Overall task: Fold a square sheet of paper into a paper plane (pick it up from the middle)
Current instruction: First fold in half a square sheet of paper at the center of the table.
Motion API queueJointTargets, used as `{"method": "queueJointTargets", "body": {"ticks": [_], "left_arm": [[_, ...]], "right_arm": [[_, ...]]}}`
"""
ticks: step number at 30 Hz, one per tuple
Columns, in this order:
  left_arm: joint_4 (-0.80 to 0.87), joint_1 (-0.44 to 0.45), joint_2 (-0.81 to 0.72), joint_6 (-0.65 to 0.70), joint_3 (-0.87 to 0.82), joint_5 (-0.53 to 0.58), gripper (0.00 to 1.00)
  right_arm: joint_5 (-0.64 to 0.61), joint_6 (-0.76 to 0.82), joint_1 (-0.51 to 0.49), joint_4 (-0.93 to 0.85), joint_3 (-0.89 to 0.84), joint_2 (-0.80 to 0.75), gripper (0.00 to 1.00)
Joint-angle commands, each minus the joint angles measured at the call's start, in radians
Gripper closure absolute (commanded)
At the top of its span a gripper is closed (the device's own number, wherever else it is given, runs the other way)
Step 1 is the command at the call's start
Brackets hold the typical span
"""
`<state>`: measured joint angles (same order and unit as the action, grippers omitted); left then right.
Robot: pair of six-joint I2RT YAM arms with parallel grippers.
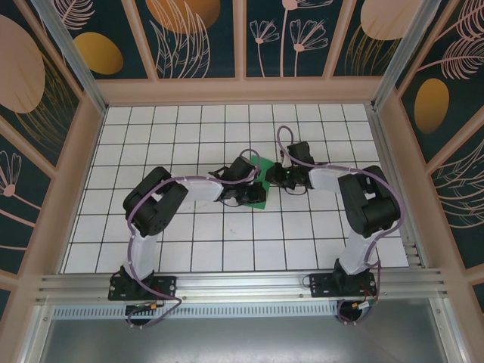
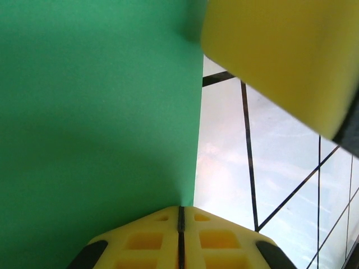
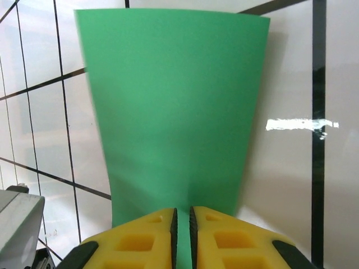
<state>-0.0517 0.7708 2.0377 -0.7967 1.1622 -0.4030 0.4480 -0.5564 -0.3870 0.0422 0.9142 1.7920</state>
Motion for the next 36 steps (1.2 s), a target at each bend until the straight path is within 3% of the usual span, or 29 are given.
{"method": "queueJointTargets", "body": {"ticks": [1,11,18,36], "left_arm": [[0.040,0.005,0.026,0.017,0.021,0.030,0.90],[0.021,0.005,0.006,0.019,0.017,0.033,0.89],[-0.088,0.005,-0.040,-0.004,-0.022,-0.007,0.85],[0.084,0.005,0.035,0.043,-0.005,0.057,0.93]], "right_arm": [[0.025,0.008,-0.005,0.011,-0.037,-0.022,0.86],[0.007,0.016,-0.008,-0.001,-0.045,0.030,0.89],[-0.015,0.009,-0.001,-0.014,-0.046,0.056,0.89],[0.004,0.032,0.034,-0.016,-0.003,0.062,0.90]]}}
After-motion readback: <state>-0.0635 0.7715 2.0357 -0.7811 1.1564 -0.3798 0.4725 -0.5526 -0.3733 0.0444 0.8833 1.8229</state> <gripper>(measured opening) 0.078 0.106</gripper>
